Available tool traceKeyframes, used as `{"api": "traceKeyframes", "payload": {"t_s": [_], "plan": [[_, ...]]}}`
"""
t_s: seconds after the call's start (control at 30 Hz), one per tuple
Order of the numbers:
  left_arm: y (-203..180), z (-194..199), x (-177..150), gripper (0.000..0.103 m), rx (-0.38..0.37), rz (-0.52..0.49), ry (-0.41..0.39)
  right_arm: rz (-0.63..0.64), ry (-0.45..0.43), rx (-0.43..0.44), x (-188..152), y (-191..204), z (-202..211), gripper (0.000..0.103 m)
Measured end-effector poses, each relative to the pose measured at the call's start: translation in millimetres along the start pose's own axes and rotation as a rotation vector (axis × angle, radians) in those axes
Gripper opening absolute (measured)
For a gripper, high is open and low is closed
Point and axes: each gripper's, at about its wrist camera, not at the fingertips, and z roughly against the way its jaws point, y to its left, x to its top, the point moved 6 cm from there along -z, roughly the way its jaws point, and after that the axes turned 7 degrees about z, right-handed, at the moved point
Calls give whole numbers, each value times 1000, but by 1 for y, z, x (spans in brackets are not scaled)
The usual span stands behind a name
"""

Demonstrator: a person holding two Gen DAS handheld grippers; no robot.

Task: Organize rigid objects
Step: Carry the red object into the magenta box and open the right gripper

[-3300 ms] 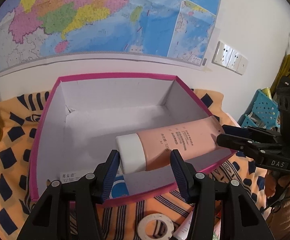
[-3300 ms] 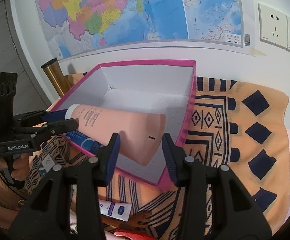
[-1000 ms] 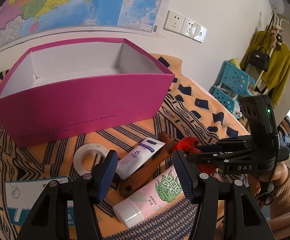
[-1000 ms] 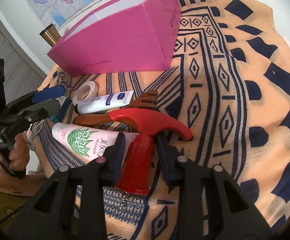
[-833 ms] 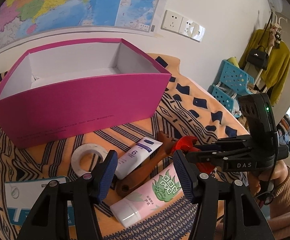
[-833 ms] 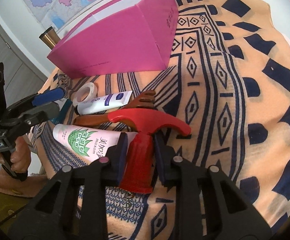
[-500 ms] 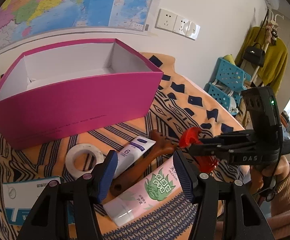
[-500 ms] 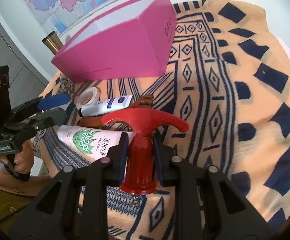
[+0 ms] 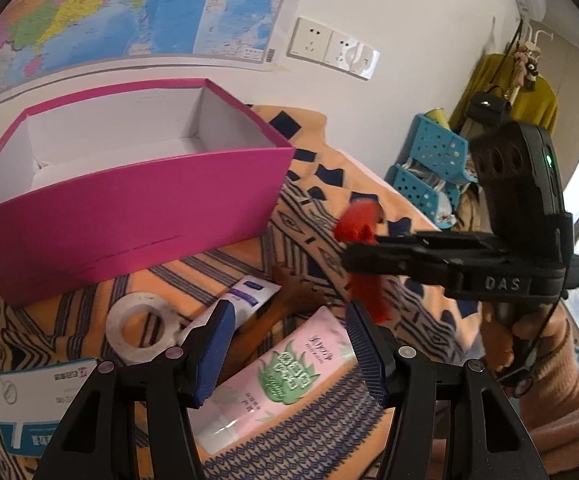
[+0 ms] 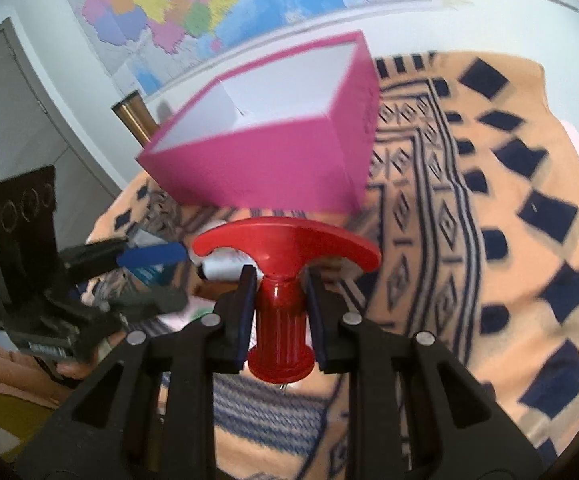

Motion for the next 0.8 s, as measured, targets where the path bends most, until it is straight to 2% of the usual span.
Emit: {"api": "traceKeyframes", "payload": {"t_s": [0.33, 0.63, 0.8], "plan": [[0, 7, 30, 58, -3, -50, -50, 110, -72, 46, 53, 30, -8, 26], [-1, 7, 74, 48, 37, -90, -102, 182, -123, 57, 106, 39, -5, 26], [11, 1, 99, 41, 27, -61, -99, 210, -128, 55, 131, 37, -7, 26]]}}
